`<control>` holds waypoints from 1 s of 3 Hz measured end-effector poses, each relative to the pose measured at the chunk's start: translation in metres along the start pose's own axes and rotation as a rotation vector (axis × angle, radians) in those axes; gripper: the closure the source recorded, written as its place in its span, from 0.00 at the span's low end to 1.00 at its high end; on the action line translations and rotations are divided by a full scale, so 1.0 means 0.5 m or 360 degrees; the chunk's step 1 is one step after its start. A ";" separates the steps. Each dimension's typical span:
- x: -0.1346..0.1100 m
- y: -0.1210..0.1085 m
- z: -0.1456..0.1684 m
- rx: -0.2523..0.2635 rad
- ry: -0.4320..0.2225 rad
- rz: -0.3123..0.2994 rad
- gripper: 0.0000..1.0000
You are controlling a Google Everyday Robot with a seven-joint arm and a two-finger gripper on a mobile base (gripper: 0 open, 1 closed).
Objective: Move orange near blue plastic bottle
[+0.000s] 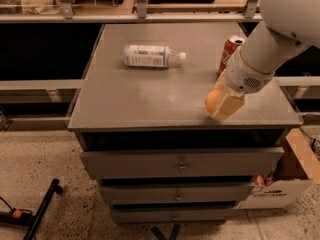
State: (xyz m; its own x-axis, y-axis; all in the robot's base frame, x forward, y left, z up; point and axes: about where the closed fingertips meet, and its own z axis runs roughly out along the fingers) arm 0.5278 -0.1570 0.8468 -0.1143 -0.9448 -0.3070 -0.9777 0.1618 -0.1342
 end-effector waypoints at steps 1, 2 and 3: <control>-0.025 -0.028 -0.013 0.0074 -0.0053 0.0017 1.00; -0.055 -0.059 -0.010 0.0169 -0.0094 0.0047 1.00; -0.083 -0.091 0.001 0.0288 -0.0165 0.0032 1.00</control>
Offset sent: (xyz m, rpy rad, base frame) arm 0.0553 0.0331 0.0246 0.0821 -0.1743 -0.1015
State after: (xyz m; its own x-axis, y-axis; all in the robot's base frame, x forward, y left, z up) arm 0.5769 -0.1252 0.8653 -0.1056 -0.9081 -0.4053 -0.9267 0.2377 -0.2911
